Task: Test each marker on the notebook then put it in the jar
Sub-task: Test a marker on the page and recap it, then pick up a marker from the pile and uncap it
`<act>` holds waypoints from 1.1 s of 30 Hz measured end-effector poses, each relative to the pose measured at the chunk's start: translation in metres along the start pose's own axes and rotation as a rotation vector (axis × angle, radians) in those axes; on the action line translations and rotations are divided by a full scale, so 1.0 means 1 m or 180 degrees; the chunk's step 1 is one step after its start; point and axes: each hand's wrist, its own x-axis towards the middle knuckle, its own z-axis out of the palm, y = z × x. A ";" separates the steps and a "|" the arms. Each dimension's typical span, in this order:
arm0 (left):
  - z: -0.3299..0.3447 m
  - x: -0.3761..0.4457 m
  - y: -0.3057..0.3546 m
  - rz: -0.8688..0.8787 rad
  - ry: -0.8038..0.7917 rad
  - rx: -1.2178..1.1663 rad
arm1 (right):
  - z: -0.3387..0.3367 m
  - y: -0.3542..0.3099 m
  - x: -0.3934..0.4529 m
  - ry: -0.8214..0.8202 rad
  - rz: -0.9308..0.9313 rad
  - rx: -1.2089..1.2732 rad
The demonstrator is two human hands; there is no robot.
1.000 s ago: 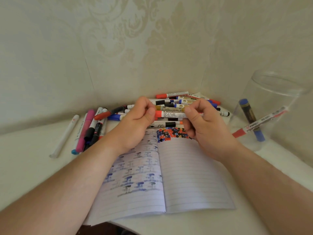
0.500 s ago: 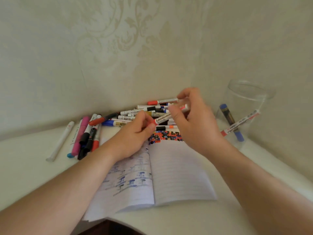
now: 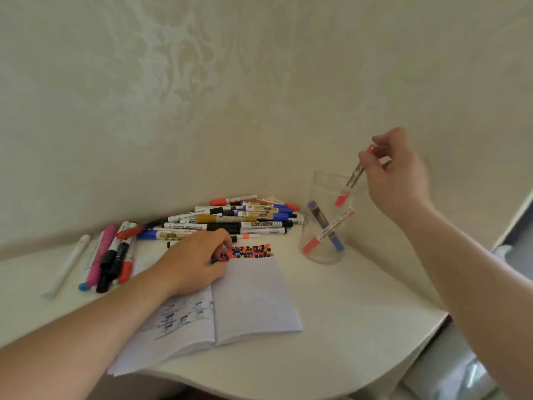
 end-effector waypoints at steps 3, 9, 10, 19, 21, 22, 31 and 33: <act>-0.001 -0.001 0.004 0.0033 -0.0048 0.0006 | 0.006 0.001 -0.002 -0.0815 -0.0155 -0.0636; -0.001 -0.002 0.004 0.0008 0.0035 0.0047 | 0.004 -0.001 -0.001 -0.1580 0.0095 -0.1219; -0.001 -0.002 0.004 0.0000 0.0030 0.0066 | 0.004 0.000 -0.002 -0.1700 0.0191 -0.1215; 0.003 -0.004 0.006 0.0129 0.0275 0.0626 | 0.014 -0.038 -0.030 -0.0322 -0.0919 -0.0425; -0.003 -0.008 0.008 0.0200 0.0270 0.0715 | 0.037 -0.060 -0.050 -0.0730 -0.1217 -0.0128; -0.008 -0.012 0.007 0.0189 0.0276 0.0628 | 0.052 -0.067 -0.061 -0.0969 -0.1287 -0.0055; -0.080 -0.089 -0.084 -0.1194 0.1671 0.0436 | 0.156 -0.059 -0.113 -0.2188 -0.1156 -0.0149; -0.084 -0.108 -0.110 -0.1893 0.1293 0.0395 | 0.165 -0.057 -0.116 -0.2210 -0.0974 -0.0088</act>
